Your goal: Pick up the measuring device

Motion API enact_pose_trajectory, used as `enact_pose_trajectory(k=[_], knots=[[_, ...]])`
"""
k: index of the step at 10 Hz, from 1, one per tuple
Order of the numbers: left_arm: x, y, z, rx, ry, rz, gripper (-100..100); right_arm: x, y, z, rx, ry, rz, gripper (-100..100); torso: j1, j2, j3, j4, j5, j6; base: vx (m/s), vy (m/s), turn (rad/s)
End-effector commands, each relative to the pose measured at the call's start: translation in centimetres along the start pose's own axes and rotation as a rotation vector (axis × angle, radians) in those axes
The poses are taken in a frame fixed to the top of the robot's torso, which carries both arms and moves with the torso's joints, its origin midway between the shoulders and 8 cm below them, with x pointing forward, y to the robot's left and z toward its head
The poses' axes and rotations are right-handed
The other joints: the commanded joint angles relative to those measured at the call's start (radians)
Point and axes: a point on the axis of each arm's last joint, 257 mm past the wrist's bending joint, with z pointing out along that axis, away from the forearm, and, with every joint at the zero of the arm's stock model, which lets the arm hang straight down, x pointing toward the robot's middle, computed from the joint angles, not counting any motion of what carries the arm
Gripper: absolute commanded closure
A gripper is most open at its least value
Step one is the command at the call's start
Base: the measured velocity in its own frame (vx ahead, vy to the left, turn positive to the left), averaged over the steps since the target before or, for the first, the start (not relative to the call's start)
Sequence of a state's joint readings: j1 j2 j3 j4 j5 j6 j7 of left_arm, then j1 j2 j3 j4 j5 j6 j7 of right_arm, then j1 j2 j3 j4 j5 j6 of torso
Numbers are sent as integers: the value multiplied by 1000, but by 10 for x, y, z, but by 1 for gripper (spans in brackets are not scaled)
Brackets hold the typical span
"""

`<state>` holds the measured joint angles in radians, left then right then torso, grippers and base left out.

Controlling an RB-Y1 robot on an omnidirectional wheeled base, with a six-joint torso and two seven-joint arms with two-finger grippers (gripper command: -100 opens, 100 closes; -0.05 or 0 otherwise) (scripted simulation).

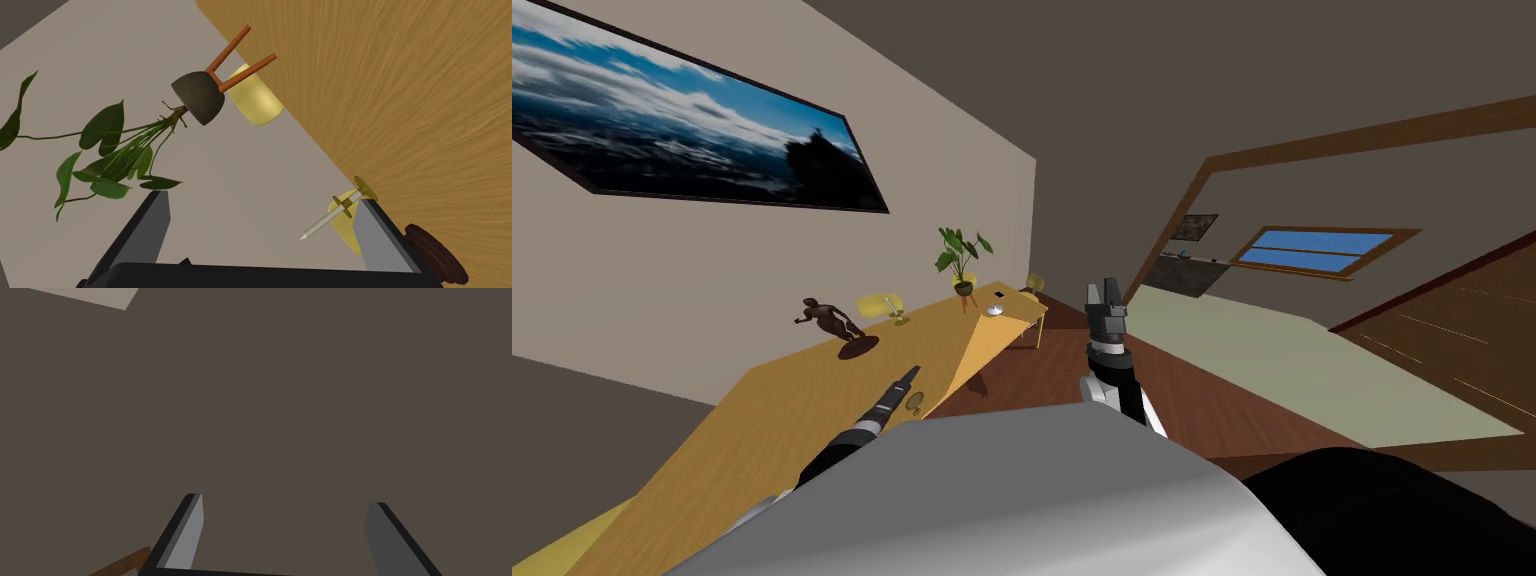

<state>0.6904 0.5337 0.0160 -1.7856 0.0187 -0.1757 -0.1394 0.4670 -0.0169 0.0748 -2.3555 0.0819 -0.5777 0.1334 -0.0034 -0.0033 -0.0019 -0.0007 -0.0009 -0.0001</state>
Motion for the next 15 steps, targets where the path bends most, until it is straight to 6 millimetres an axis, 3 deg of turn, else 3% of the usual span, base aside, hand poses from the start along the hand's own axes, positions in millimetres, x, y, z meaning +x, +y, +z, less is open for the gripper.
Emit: enact_pose_trajectory(k=[1, 3, 4, 7, 8, 9, 10, 13, 14, 15], knots=[[5, 15, -2, -48, 19, 13, -100, 0, 0, 0, 0, 0, 0, 0, 0, 0, 0, 0, 0, 0, 54, -43, -83], [17, 70, -23, -186, 78, 51, -100, 0, 0, 0, 0, 0, 0, 0, 0, 1, 1, 0, 0, 0, 66, -39, -247], [17, 70, -23, -186, 78, 51, -100, 0, 0, 0, 0, 0, 0, 0, 1, 0, 0, 0, 0, 0, 63, -28, -90], [32, 147, -67, -386, 162, 105, -100, 0, 0, 0, 0, 0, 0, 0, 0, 1, 0, 0, 0, 0, 74, -36, -239], [32, 147, -67, -386, 162, 105, -100, 0, 0, 0, 0, 0, 0, 0, 1, -1, 0, 0, 0, 0, 66, -14, -71], [35, 170, -84, -449, 188, 123, -100, 0, 0, 0, 0, 0, 0, 0, 1, 0, 0, 0, 0, -1, 40, -23, -142], [35, 170, -84, -449, 188, 123, -100, 0, 0, 0, 0, 0, 0, 0, 1, 2, 1, 0, 0, 0, 29, -14, -103], [40, 229, -138, -622, 260, 176, -100, 0, 0, 0, 0, 0, 0, 0, 2, 2, 1, 0, 0, 0, 61, -14, -199], [40, 229, -138, -622, 260, 176, -100, 0, 0, 0, 0, 0, 0, 0, 2, 0, 0, 0, 0, -1, 66, 2, -75], [41, 246, -157, -675, 282, 193, -100, 0, 0, 0, 0, 0, 0, 0, 2, 1, 0, 0, 0, -1, 56, 5, -140]])
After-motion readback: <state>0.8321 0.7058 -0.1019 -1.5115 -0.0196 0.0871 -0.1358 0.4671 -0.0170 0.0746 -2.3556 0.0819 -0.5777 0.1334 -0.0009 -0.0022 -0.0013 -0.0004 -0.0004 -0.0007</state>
